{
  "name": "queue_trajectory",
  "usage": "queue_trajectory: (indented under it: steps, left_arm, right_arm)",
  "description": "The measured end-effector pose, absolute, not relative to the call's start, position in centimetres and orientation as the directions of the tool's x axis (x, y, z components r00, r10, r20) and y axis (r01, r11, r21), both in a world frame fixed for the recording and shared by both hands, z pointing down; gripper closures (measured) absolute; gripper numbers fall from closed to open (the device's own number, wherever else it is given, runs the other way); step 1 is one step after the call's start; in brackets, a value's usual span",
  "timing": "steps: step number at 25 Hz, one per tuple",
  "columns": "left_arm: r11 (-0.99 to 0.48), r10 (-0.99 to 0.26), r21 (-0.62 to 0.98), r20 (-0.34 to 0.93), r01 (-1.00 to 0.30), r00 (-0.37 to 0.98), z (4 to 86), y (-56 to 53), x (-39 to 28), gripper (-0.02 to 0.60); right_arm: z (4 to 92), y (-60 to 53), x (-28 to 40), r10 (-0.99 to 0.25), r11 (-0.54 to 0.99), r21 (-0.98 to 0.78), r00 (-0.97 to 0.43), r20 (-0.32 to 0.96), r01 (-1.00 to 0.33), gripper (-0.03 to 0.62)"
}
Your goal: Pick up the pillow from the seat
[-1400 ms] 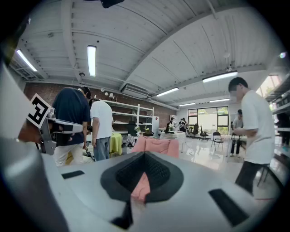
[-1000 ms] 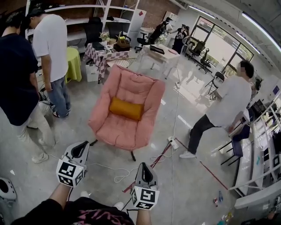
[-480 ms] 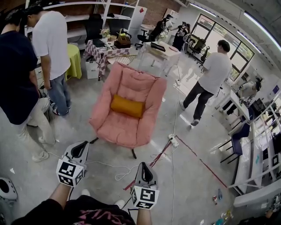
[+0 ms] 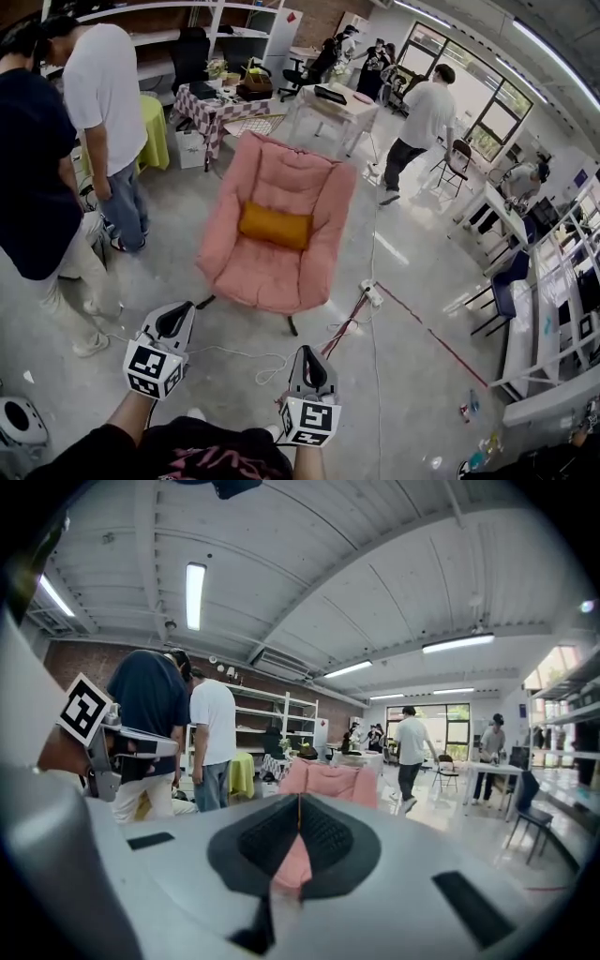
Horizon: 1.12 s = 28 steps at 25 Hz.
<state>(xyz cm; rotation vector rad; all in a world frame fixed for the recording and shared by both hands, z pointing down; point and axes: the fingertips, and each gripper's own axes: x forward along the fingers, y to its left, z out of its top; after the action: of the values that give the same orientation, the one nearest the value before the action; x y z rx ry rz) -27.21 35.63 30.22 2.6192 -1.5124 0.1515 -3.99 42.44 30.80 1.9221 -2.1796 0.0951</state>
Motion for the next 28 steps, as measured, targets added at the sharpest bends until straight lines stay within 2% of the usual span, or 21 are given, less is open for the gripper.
queue_trajectory:
  steps: [5, 12, 28]
  left_arm:
    - [-0.520, -0.842, 0.032, 0.150, -0.853, 0.519, 30.9, 35.3, -29.1, 0.574]
    - [-0.534, -0.833, 0.013, 0.163, -0.846, 0.528, 31.9, 33.6, -29.0, 0.574]
    - [-0.530, -0.828, 0.013, 0.210, -0.848, 0.520, 34.4, 24.7, -22.5, 0.574]
  right_arm:
    - [32.3, 42.8, -6.1, -0.969, 0.115, 0.102, -0.089, 0.232, -0.988, 0.574]
    - [33.4, 41.0, -5.4, -0.972, 0.092, 0.086, -0.071, 0.223, -0.992, 0.574]
    - [34.8, 31.0, 2.8, -0.968, 0.084, 0.093, -0.060, 0.242, -0.992, 0.574]
